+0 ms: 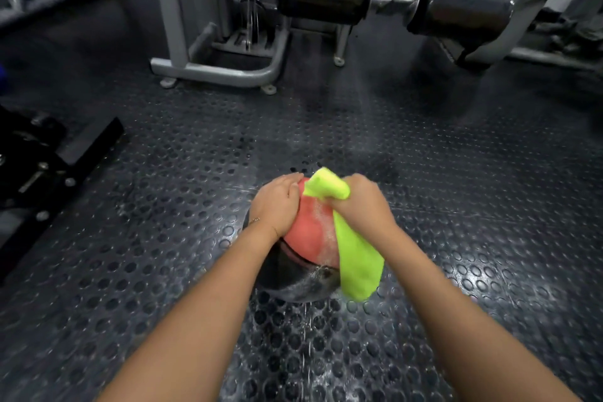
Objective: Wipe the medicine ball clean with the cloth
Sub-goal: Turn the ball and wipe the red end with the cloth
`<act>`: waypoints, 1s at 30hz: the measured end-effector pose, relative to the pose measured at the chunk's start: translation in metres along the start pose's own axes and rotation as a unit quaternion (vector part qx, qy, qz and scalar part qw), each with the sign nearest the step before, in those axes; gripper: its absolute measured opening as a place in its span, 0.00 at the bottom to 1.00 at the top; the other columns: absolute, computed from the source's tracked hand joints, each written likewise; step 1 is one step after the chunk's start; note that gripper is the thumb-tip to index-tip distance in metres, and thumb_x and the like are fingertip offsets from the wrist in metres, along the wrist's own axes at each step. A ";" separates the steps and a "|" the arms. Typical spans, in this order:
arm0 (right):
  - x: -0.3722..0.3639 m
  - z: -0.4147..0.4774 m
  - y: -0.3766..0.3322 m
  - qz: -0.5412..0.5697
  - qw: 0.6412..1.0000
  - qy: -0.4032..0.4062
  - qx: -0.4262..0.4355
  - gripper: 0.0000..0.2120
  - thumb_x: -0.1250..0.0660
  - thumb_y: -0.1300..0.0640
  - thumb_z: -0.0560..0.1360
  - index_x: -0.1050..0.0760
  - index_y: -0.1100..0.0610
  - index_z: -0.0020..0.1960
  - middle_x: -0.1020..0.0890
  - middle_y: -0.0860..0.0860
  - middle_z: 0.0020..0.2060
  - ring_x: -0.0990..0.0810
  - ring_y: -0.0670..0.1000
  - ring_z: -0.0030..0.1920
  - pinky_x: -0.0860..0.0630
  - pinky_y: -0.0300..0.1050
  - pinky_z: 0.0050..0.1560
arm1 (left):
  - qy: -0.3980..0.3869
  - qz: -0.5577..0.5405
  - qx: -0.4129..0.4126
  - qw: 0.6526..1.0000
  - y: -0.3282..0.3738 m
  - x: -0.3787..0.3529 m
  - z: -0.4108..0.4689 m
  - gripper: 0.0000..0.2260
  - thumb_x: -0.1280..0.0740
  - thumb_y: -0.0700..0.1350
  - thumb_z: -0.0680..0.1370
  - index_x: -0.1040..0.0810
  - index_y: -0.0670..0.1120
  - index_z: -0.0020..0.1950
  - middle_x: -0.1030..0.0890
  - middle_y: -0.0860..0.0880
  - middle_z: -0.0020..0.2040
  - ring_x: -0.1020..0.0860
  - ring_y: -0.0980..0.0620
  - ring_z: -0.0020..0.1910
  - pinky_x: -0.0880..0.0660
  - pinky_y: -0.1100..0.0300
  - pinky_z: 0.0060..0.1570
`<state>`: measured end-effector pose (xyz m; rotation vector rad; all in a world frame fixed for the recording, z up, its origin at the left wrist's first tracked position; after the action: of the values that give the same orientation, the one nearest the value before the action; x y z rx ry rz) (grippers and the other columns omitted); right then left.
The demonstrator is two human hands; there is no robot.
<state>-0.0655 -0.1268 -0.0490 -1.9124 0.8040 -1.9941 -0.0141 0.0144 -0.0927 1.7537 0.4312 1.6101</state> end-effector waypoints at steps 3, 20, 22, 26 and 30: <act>0.006 0.005 0.003 -0.035 0.999 0.022 0.002 0.12 0.33 0.51 0.71 0.31 0.55 0.33 0.22 0.56 0.39 0.22 0.60 0.45 0.33 0.46 0.37 | -0.028 -0.001 -0.028 0.999 0.001 -0.003 0.001 0.18 0.48 0.42 0.82 0.28 0.49 0.69 0.29 0.53 0.70 0.34 0.55 0.70 0.42 0.65 0.67; 0.020 0.001 0.022 -0.081 0.992 -0.018 0.098 0.07 0.32 0.52 0.71 0.22 0.56 0.43 0.22 0.52 0.42 0.24 0.56 0.48 0.31 0.46 0.41 | -0.085 0.038 -0.072 0.993 0.024 -0.018 0.020 0.17 0.48 0.48 0.83 0.27 0.51 0.68 0.27 0.51 0.69 0.31 0.52 0.68 0.36 0.60 0.65; 0.021 0.015 0.027 -0.092 0.994 0.004 0.064 0.09 0.34 0.51 0.72 0.24 0.57 0.39 0.21 0.54 0.41 0.23 0.58 0.47 0.29 0.48 0.41 | -0.085 0.037 -0.076 0.993 0.029 -0.022 0.020 0.16 0.47 0.48 0.82 0.26 0.52 0.66 0.26 0.51 0.68 0.29 0.51 0.66 0.33 0.59 0.64; 0.018 -0.025 0.037 -0.052 0.989 -0.008 0.135 0.14 0.39 0.47 0.70 0.21 0.56 0.44 0.20 0.54 0.43 0.24 0.57 0.47 0.31 0.47 0.43 | -0.099 0.058 -0.064 0.991 0.031 -0.022 0.023 0.18 0.50 0.50 0.83 0.27 0.52 0.68 0.27 0.52 0.69 0.31 0.52 0.68 0.35 0.59 0.65; 0.021 -0.028 0.040 -0.049 0.988 -0.041 0.143 0.22 0.43 0.42 0.66 0.21 0.56 0.47 0.20 0.53 0.44 0.24 0.55 0.48 0.30 0.47 0.46 | -0.103 0.071 -0.053 0.991 0.030 -0.019 0.029 0.18 0.50 0.50 0.83 0.27 0.53 0.68 0.28 0.53 0.70 0.31 0.52 0.68 0.34 0.58 0.64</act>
<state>-0.1020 -0.1647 -0.0527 -1.8810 0.3842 -1.9474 0.0043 -0.0270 -0.0853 1.8811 0.1231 1.4984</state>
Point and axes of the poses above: each hand's wrist, its own z-axis towards the middle knuckle, its own x-axis out of the back of the hand, y = z × x, the point moved 2 cm from there along z, towards the middle knuckle
